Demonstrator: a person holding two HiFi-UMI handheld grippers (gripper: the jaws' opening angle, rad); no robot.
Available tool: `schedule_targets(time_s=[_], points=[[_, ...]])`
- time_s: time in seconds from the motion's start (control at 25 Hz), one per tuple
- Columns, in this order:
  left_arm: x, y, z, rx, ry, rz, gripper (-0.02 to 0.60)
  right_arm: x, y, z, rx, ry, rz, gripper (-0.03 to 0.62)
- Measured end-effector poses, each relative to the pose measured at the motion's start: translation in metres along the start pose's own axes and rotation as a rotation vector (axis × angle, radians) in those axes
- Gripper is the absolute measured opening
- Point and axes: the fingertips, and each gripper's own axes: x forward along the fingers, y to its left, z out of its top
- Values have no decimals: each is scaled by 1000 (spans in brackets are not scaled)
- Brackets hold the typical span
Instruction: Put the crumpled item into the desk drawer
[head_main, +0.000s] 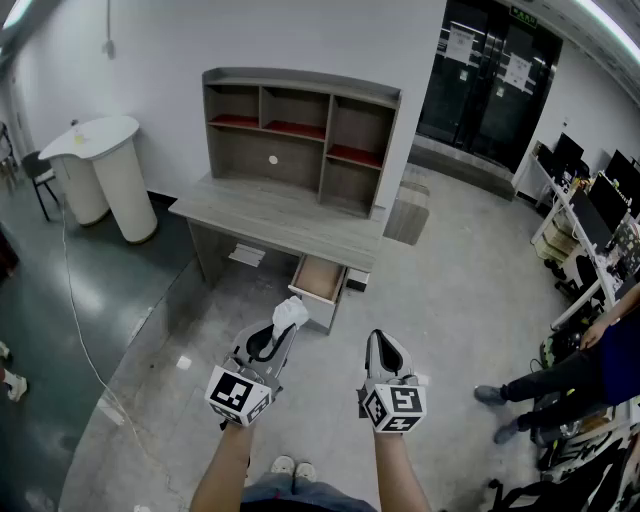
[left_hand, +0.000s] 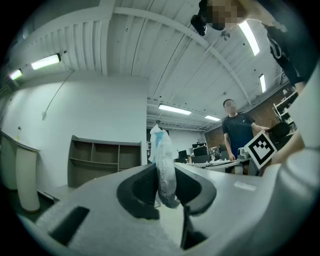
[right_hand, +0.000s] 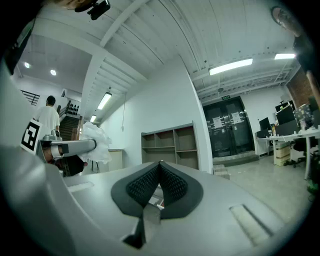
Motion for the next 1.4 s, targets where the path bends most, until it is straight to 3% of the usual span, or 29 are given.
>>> schedule_targets(time_s=[1.0, 1.4], points=[[1, 13, -11, -12, 21, 2, 54, 15, 10, -10, 32, 5, 34, 9], [10, 38, -21, -28, 23, -6, 54, 33, 8, -21, 38, 19, -1, 9]])
